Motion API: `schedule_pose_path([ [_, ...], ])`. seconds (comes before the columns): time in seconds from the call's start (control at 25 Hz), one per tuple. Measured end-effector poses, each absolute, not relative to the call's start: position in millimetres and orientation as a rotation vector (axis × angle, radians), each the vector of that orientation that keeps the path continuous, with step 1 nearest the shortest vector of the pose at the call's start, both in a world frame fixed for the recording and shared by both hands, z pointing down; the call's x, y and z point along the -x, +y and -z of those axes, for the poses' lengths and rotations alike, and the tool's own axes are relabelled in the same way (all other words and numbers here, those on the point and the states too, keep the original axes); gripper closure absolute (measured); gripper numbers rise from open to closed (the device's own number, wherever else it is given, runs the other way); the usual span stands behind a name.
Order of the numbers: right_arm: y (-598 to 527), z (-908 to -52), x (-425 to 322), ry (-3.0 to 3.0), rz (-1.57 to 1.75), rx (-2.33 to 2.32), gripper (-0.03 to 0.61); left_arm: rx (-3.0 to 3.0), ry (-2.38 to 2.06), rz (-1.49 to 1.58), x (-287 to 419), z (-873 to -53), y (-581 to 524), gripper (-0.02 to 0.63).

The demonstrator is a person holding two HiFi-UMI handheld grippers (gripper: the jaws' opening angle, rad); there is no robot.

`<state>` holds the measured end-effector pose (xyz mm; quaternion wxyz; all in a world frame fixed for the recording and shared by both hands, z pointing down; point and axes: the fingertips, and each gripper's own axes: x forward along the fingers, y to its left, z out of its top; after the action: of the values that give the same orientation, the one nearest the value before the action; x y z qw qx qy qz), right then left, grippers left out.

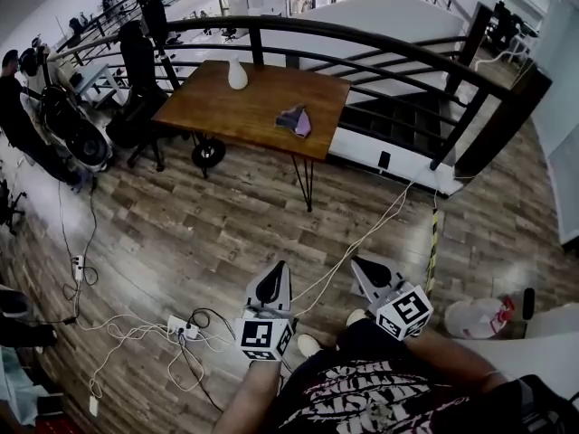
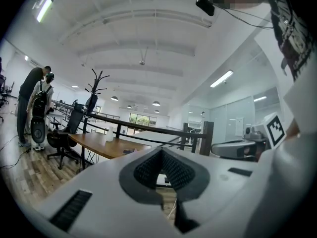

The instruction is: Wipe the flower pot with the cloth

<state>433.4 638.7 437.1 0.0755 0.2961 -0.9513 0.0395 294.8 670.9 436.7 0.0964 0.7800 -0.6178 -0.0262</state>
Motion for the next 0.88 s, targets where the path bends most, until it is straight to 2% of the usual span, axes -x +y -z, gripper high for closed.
schedule_pose_path([
  [0.36,599,-448,-436,-2.835,-0.159,-0.919,0.589,-2.267,-1.832,0.081,-287,-451,641,0.615],
  [0.88,460,-456,-443,-2.877,-0.240,-0.905,0.589,-2.217,-1.839,-0.026,-291,-462,513,0.615],
])
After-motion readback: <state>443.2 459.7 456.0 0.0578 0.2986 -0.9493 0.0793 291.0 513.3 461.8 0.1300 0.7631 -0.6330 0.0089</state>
